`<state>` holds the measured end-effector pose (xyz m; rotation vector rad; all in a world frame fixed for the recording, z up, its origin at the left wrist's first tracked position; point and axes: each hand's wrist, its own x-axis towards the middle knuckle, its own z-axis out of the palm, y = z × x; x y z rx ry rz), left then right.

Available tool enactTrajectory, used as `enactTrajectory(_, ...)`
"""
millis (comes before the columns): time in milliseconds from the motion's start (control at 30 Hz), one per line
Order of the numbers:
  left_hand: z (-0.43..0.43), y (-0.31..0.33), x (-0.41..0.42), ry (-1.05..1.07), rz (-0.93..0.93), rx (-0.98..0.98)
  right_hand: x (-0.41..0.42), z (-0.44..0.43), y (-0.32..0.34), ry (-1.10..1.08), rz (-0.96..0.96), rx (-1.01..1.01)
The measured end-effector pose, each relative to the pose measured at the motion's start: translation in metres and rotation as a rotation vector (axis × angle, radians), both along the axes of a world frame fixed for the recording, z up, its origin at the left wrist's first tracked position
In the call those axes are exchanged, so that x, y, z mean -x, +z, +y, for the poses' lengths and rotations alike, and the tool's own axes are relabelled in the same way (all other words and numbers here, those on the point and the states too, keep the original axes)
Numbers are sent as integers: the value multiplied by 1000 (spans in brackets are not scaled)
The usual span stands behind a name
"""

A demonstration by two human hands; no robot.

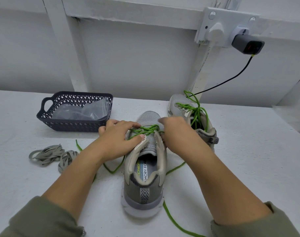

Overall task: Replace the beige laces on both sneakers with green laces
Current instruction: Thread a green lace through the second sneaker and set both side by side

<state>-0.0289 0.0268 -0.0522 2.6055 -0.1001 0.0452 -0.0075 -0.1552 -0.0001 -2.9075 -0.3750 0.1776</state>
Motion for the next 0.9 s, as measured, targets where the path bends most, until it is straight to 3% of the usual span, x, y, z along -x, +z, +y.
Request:
enactTrajectory(167, 0, 0, 0, -4, 11, 9, 1, -11, -2, -119, 116, 93)
enactTrajectory(333, 0, -1, -1, 10, 3, -5, -3, 2, -4, -4, -25, 21)
enactTrajectory(467, 0, -1, 0, 3, 15, 13, -1, -10, -1, -119, 131, 132)
enactTrajectory(600, 0, 0, -1, 11, 16, 15, -4, 2, 1, -19, -26, 29)
enactTrajectory(800, 1, -3, -1, 10, 24, 15, 5, -11, -2, -99, 128, 152)
enactTrajectory(900, 0, -2, -2, 17, 23, 10, -2, -1, -4, -30, 13, 36)
